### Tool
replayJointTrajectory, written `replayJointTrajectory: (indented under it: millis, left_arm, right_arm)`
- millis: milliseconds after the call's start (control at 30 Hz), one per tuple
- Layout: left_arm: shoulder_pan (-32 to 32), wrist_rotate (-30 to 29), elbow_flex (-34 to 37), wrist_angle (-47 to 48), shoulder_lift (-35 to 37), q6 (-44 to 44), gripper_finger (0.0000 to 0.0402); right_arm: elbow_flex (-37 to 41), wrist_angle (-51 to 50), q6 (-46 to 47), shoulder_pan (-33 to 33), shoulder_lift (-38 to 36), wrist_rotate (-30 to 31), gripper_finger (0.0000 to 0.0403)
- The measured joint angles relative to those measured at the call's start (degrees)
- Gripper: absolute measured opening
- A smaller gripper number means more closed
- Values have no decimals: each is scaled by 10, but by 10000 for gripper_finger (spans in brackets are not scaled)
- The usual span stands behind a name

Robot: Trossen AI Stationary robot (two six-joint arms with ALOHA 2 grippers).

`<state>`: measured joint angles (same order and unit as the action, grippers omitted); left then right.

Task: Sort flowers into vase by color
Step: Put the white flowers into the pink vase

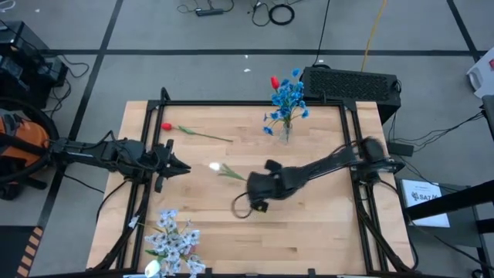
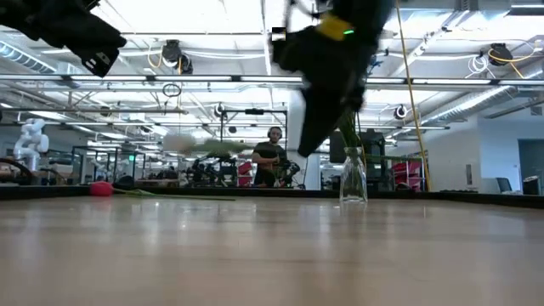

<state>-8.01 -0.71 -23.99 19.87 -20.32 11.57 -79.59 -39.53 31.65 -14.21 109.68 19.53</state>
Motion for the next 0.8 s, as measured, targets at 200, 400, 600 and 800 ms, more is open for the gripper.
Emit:
replayJointTrajectory:
  millis: [200, 400, 600, 800]
  left_arm:
    - [0, -31, 0, -51, -17, -4, 61]
    - [0, -62, 0, -120, -58, -4, 61]
    - [0, -68, 0, -240, -117, 0, 61]
    - [0, -68, 0, -342, -177, 0, 61]
  right_arm:
    - [218, 334, 34, 9, -168, 30, 0]
    - [300, 696, -105, 27, -203, 26, 0]
    - [269, 750, -165, 43, -196, -16, 0]
    - [228, 747, -218, 56, -196, -35, 0]
